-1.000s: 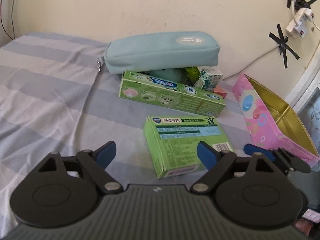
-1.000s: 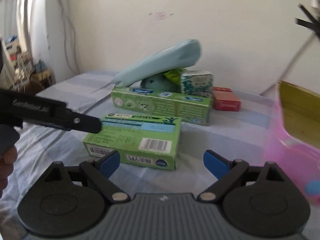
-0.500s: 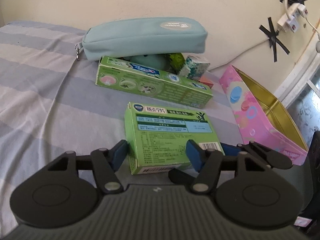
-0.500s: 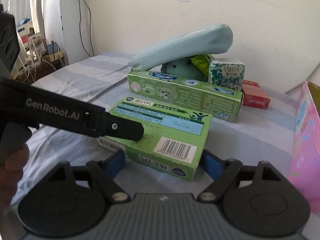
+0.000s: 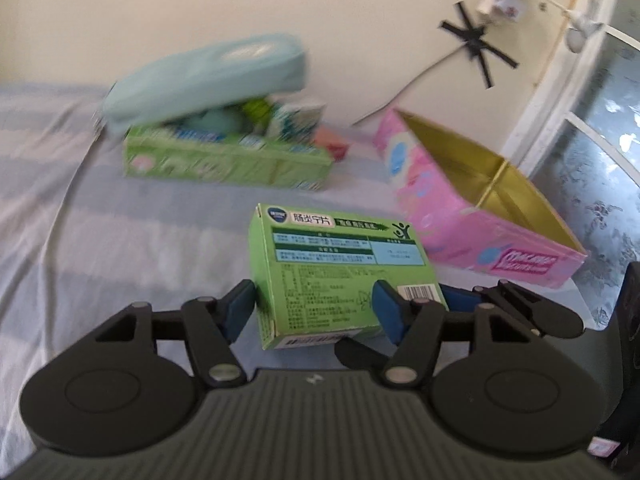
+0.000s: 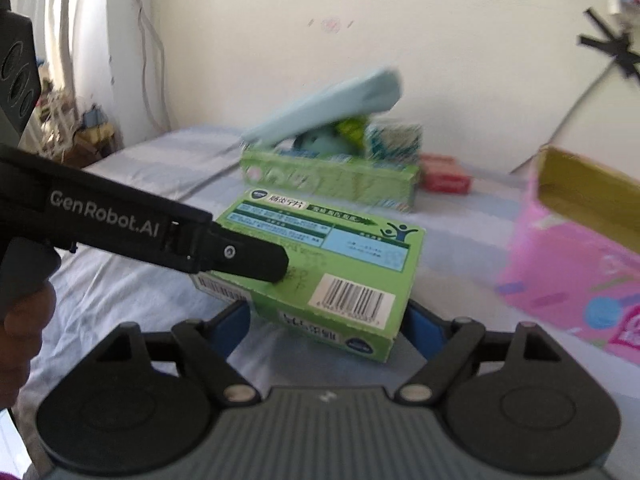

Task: Organize objects
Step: 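Carry the green medicine box with the left gripper into the pink tin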

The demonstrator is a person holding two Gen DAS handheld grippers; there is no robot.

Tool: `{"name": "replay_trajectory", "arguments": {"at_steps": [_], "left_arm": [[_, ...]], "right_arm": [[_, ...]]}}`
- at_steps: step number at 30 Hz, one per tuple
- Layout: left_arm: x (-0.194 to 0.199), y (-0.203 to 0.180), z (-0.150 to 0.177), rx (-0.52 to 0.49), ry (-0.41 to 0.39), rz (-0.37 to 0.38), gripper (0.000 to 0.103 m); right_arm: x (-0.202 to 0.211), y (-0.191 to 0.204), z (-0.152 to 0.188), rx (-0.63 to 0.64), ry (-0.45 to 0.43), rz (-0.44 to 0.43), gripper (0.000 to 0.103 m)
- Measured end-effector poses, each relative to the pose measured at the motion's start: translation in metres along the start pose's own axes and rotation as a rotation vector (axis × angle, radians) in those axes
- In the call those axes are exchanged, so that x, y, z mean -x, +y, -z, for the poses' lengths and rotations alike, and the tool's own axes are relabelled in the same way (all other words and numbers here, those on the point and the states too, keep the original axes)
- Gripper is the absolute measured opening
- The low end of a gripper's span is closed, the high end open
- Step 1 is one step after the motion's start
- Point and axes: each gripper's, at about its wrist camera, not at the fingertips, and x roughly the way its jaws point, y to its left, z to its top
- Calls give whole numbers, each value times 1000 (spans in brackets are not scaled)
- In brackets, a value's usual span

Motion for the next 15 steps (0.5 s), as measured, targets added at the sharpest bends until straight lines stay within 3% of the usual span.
{"name": "replay_trajectory", "arguments": {"at_steps": [8, 15], "left_arm": [[-15, -66, -41, -138, -80, 55, 66], [-52, -123, -72, -216, -98, 136, 66]], "right_arm": [[33, -51, -16, -27, -150, 132, 84], [47, -112, -23, -63, -209, 252, 85]]}}
